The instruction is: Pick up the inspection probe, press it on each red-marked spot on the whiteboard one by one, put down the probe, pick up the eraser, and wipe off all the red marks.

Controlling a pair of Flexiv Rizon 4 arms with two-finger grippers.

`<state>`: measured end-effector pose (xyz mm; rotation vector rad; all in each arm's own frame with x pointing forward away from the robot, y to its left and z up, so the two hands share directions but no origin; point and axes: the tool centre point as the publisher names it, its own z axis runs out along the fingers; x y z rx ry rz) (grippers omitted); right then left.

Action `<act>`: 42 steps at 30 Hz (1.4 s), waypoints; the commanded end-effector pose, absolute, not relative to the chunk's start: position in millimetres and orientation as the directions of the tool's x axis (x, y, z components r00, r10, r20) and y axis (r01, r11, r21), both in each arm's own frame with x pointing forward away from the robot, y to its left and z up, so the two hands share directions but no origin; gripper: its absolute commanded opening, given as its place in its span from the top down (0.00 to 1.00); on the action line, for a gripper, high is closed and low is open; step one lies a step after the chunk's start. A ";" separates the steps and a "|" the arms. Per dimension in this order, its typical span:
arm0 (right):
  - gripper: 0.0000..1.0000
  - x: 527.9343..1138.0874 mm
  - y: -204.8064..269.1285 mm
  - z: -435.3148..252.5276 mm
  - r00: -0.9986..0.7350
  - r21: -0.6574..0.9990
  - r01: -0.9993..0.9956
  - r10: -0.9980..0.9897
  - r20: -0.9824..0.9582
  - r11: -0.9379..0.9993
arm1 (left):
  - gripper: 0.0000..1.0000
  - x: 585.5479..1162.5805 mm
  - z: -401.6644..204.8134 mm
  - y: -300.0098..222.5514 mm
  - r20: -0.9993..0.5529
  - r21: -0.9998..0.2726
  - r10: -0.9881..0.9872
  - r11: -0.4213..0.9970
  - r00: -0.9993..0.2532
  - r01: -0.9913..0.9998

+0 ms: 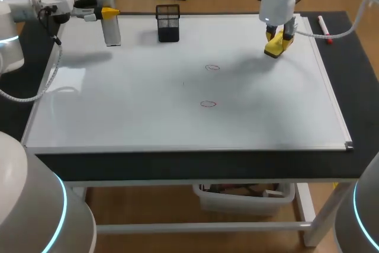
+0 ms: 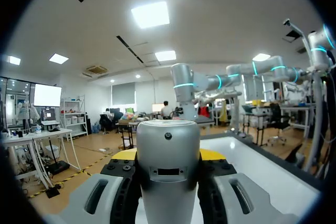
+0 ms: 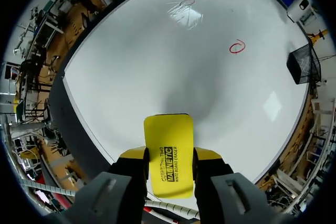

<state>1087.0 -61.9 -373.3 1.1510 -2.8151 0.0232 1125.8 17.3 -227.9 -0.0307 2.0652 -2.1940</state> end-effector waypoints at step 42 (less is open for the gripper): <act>1.00 1087.7 -62.7 -371.9 -0.708 0.022 -0.701 -0.699 0.102 0.713 | 1.00 1057.6 -200.5 -108.6 -0.139 -0.988 0.219 -0.099 -0.966 0.119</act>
